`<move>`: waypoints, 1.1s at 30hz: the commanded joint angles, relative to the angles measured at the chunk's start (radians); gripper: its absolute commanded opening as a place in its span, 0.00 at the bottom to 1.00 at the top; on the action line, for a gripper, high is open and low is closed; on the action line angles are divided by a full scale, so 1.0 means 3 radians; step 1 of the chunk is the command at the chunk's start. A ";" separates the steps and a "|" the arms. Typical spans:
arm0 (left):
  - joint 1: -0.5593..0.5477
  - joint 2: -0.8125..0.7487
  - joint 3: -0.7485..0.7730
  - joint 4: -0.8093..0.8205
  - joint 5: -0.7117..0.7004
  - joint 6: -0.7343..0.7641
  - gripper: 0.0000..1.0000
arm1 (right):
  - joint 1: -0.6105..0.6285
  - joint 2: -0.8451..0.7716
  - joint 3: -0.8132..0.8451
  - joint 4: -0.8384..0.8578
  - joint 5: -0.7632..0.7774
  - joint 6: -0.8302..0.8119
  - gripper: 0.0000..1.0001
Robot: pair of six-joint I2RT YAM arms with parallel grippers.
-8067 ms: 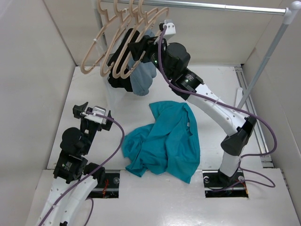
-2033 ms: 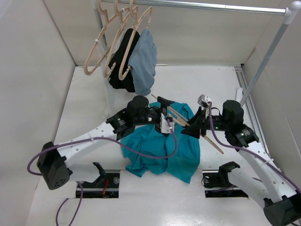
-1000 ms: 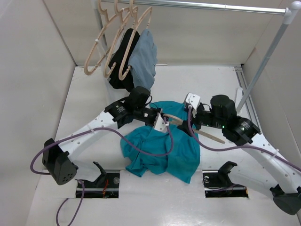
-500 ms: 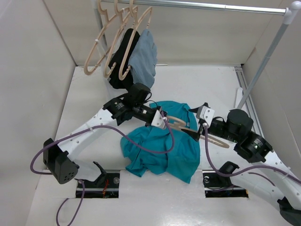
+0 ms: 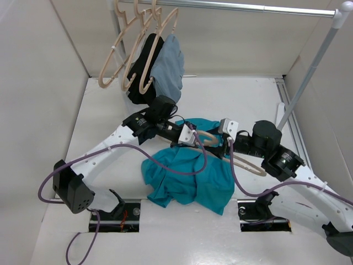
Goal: Place the t-shirt on the hanger
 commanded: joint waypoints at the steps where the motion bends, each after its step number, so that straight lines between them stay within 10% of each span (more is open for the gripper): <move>1: -0.0001 -0.0038 0.0183 0.0257 0.0303 -0.0151 0.00 | 0.0033 0.0026 -0.0025 0.0515 0.0039 0.0226 0.49; 6: -0.0001 -0.0038 0.0152 0.0380 0.0334 -0.0289 0.00 | 0.0033 0.0057 -0.0132 0.0684 0.0125 0.0395 0.01; 10: -0.0001 -0.0038 0.0111 0.0671 0.0191 -0.0584 0.00 | 0.0033 -0.0014 -0.0168 0.0715 0.0339 0.0457 0.00; 14: -0.0001 -0.0104 -0.0011 0.0907 -0.0100 -0.0851 0.22 | 0.0033 -0.0157 -0.0199 0.0634 0.0550 0.0620 0.00; 16: -0.0001 -0.0140 -0.0042 0.0958 -0.0147 -0.0851 0.00 | 0.0033 -0.0158 -0.0199 0.0536 0.0647 0.0727 0.00; 19: -0.0001 -0.0140 -0.0042 0.0887 -0.0132 -0.0760 0.00 | 0.0033 -0.0127 -0.0117 0.0204 0.1045 0.0840 0.00; 26: -0.0001 -0.0140 -0.0032 0.0805 0.0011 -0.0795 0.00 | 0.0033 -0.0316 0.0011 -0.0077 0.0918 0.0498 0.89; 33: -0.0001 -0.0140 -0.0062 0.0805 -0.0136 -0.0764 0.00 | 0.0033 -0.0112 0.0604 -0.1258 0.1026 0.0314 0.92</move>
